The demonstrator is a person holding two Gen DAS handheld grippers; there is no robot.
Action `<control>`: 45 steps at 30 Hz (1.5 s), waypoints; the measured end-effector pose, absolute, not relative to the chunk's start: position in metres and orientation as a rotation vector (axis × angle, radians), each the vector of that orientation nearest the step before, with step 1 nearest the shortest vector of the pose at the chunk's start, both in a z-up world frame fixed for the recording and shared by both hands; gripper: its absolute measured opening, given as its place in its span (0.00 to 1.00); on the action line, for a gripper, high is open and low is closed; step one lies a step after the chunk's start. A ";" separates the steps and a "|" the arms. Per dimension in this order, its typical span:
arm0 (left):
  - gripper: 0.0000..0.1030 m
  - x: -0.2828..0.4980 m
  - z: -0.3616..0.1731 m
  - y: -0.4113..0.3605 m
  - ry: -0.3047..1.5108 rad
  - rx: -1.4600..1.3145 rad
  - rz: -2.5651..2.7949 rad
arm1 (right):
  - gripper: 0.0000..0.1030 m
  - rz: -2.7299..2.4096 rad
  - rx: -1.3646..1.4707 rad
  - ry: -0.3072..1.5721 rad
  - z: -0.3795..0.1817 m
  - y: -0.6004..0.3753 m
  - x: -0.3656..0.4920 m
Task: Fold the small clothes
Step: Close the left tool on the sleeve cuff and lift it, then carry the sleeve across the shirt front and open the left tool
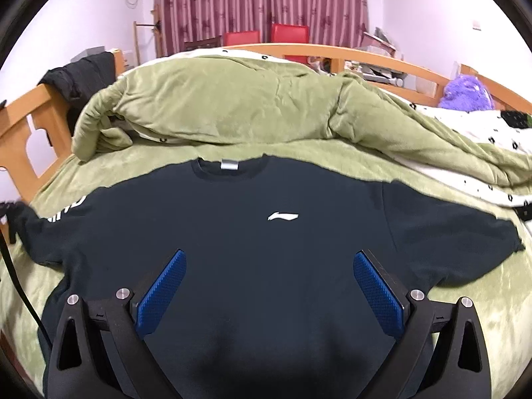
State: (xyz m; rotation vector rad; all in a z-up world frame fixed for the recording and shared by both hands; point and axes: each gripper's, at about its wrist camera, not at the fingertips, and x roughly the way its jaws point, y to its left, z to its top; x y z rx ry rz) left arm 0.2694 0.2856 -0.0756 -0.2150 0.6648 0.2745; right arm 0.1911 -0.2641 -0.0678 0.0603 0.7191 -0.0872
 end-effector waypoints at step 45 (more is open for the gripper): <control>0.56 0.255 -0.107 -0.134 0.745 0.088 -0.253 | 0.82 -0.101 0.205 0.741 -0.084 -0.403 0.161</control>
